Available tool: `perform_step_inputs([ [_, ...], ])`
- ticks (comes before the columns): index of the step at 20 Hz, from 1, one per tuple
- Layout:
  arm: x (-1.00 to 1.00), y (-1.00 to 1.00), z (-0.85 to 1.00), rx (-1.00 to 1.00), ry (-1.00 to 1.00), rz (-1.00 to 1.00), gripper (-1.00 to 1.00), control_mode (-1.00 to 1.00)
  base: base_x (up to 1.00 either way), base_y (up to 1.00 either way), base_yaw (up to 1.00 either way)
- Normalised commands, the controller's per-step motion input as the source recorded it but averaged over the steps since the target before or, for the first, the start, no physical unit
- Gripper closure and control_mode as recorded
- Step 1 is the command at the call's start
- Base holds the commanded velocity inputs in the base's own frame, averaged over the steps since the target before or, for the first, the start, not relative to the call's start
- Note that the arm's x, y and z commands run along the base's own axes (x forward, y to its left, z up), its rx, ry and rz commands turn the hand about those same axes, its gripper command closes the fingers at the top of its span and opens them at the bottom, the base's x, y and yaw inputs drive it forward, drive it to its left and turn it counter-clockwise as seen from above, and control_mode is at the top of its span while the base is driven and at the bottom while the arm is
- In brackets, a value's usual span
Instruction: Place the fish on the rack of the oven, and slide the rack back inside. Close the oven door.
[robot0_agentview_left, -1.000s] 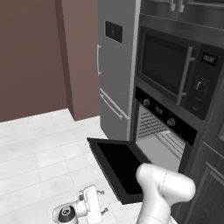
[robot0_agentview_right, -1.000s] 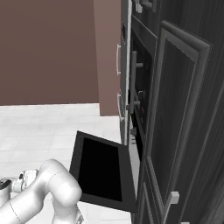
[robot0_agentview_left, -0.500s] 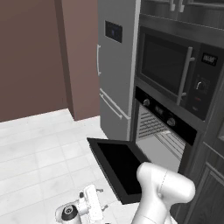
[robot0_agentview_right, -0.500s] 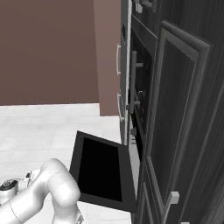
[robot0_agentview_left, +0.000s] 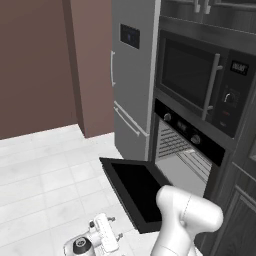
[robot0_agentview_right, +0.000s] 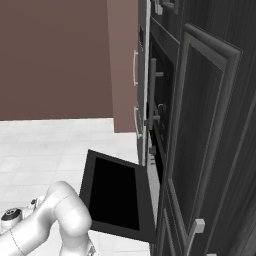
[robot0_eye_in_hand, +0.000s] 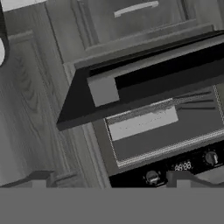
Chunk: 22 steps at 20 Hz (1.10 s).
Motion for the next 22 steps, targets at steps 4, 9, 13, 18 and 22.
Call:
perform_step_inputs([
  [4, 0.65, 0.21, -0.61, -0.01, 0.22, 0.0, -1.0, -1.0, 0.0, 0.0, 0.0],
  [9, 0.71, 0.25, -0.67, 0.0, 0.15, 0.0, -1.0, -1.0, 0.0, 0.0, 0.0],
  [13, 0.66, 0.34, -0.8, 0.0, 0.13, 0.0, -1.0, -1.0, 0.0, 0.0, 0.0],
  [18, 0.58, 0.43, -0.89, 0.0, 0.16, 0.0, -1.0, -1.0, 0.0, 0.0, 0.0],
  [22, 0.49, 0.41, -0.95, 0.0, 0.03, 0.0, -1.0, -1.0, 0.0, 0.0, 0.0],
])
